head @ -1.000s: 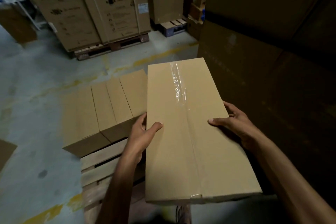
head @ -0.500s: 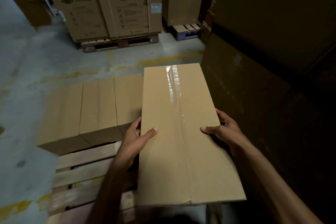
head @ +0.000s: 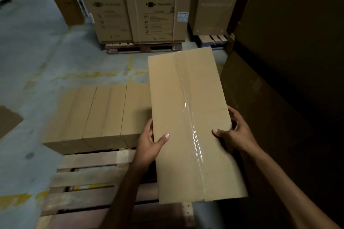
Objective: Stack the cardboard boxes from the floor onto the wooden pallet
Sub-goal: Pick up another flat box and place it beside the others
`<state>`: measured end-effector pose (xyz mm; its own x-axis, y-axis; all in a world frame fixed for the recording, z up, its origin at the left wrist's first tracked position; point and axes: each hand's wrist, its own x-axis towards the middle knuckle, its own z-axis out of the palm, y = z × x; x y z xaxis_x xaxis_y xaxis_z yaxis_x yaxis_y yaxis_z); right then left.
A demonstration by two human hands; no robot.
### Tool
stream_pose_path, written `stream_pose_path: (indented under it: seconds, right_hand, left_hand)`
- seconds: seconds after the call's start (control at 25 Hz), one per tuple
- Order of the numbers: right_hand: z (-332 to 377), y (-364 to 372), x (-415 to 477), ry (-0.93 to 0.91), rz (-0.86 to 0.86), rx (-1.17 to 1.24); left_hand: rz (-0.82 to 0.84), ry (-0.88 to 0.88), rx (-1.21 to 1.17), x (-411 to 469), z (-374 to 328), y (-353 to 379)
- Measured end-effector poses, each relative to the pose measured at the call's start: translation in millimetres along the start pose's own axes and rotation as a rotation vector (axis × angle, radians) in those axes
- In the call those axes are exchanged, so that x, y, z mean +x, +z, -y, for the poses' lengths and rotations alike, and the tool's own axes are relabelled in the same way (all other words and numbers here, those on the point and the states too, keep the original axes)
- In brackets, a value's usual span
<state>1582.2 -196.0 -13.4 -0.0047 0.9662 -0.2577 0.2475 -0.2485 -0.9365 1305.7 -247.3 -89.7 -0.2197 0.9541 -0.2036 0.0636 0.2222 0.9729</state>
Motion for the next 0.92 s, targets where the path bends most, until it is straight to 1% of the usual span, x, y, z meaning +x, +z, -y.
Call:
stream_pose_path:
  seconds: [0.16, 0.28, 0.4, 0.52, 0.64, 0.72, 0.84, 0.92]
  right_hand:
    - [-9, -3, 43, 0.029, -0.039, -0.024]
    - [-23, -3, 83, 0.070, -0.044, -0.022]
    - [-52, 5, 150, 0.106, -0.022, 0.023]
    - [-95, 10, 254, 0.144, 0.032, 0.001]
    - [-142, 33, 349, 0.212, 0.101, -0.030]
    - [-163, 47, 393, 0.235, 0.108, -0.020]
    - [-214, 79, 463, 0.245, 0.156, -0.037]
    - [-249, 101, 496, 0.256, 0.175, -0.033]
  left_hand:
    - [0.005, -0.040, 0.026, 50, -3, 10]
    - [0.005, -0.062, 0.073, 96, 11, 19]
    - [-0.027, -0.073, 0.174, 154, 32, 34]
    - [-0.079, -0.088, 0.255, 231, 70, 64]
    - [-0.120, -0.106, 0.298, 309, 118, 84]
    - [-0.136, -0.120, 0.336, 349, 146, 89]
    - [-0.191, -0.183, 0.383, 408, 210, 94]
    - [-0.213, -0.214, 0.460, 439, 251, 91]
